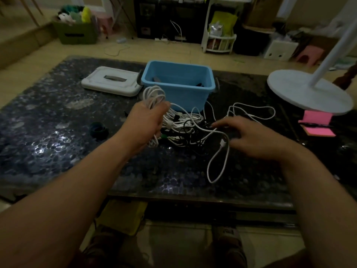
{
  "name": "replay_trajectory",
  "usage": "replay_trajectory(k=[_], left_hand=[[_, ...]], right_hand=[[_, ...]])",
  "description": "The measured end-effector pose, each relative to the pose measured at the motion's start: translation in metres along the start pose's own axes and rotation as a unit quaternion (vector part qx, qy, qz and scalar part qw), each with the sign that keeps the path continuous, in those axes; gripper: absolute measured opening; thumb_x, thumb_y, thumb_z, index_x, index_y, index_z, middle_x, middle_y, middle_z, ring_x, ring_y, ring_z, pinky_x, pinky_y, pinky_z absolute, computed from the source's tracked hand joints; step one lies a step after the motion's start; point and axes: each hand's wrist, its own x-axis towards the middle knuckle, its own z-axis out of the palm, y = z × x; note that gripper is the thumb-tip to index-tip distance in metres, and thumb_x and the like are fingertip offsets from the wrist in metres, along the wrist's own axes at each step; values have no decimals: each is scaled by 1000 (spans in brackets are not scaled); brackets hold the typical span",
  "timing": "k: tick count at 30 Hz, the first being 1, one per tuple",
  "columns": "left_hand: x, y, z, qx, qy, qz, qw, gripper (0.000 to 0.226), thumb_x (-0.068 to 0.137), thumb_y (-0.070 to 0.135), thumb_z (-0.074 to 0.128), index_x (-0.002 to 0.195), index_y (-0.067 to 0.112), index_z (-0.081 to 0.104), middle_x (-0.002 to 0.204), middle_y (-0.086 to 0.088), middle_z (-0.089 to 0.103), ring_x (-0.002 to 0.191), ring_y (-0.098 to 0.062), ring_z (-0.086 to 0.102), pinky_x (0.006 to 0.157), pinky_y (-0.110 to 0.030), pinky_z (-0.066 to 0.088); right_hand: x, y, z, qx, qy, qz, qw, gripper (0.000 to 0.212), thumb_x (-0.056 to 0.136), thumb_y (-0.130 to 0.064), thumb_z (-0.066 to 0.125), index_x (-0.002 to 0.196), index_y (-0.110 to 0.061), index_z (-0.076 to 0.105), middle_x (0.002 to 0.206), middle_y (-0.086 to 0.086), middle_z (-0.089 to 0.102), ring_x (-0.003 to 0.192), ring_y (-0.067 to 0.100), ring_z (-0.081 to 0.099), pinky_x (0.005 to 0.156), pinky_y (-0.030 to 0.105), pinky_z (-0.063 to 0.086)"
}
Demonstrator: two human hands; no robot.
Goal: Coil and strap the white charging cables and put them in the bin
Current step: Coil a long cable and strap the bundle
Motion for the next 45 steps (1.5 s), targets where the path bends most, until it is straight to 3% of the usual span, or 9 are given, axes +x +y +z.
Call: replay_trajectory(k=[3, 9, 15, 18, 21, 25, 31, 35, 45], left_hand=[[-4, 3, 6, 13, -40, 16, 999, 38, 106, 20, 58, 72, 23, 41, 59, -4, 26, 44, -14, 27, 43, -26, 30], [-8, 2, 7, -23, -12, 24, 999, 34, 108, 24, 57, 76, 14, 51, 58, -7, 44, 45, -20, 48, 55, -36, 56], [-15, -13, 23, -42, -12, -27, 999, 34, 101, 39, 66, 78, 18, 54, 59, -2, 44, 48, -14, 41, 48, -28, 47], [-19, -16, 34, -96, -47, -59, 993, 41, 92, 49, 72, 107, 11, 73, 89, -6, 75, 82, -25, 73, 76, -37, 61], [-20, -14, 37, -132, -39, -68, 988, 42, 102, 44, 62, 129, 12, 69, 115, -9, 79, 109, -22, 75, 96, -39, 58], [-22, -10, 36, -151, 11, -87, 985, 36, 109, 42, 51, 114, 13, 71, 95, -3, 81, 90, -16, 78, 76, -31, 60], [-12, 8, 20, -342, 42, -123, 931, 48, 111, 48, 39, 86, 13, 59, 58, 0, 58, 56, -17, 65, 61, -32, 59], [10, 22, -26, -426, 76, -99, 896, 49, 108, 52, 44, 70, 21, 46, 55, 8, 32, 46, -8, 33, 45, -21, 41], [4, 8, -19, -38, -31, -105, 993, 40, 103, 52, 57, 89, 15, 54, 72, -8, 52, 50, -14, 40, 42, -24, 36]], right_hand=[[14, -18, 23, -18, 167, -32, 985, 42, 98, -22, 64, 139, -34, 59, 133, -10, 55, 123, 9, 55, 102, 29, 46], [23, -39, 35, 29, 70, -9, 997, 21, 108, -37, 54, 105, -28, 74, 88, -12, 74, 81, 2, 67, 77, 33, 52], [32, -60, 44, 172, 272, -21, 947, 19, 105, -34, 61, 94, -23, 71, 78, -8, 68, 72, 8, 65, 70, 35, 54], [27, -82, 59, 147, 244, -62, 957, 18, 106, -30, 58, 95, -24, 70, 83, -10, 68, 76, 3, 62, 66, 22, 47], [22, -94, 76, 124, 209, -91, 966, 16, 105, -22, 54, 96, -21, 68, 90, -5, 70, 81, 14, 65, 74, 39, 54], [18, -96, 84, 142, 193, -75, 968, 4, 104, -27, 60, 100, -25, 59, 96, -6, 70, 87, 16, 67, 79, 50, 57], [16, -91, 77, 206, 189, -73, 957, 5, 104, -26, 64, 99, -26, 66, 95, -13, 71, 74, -4, 61, 69, 22, 47], [13, -71, 70, 163, 165, -57, 971, 18, 104, -33, 65, 92, -23, 73, 80, -7, 70, 74, 5, 63, 68, 26, 48], [19, -50, 50, 66, 154, -16, 986, 34, 100, -53, 63, 82, -24, 64, 74, -7, 64, 71, 11, 60, 67, 36, 49]])
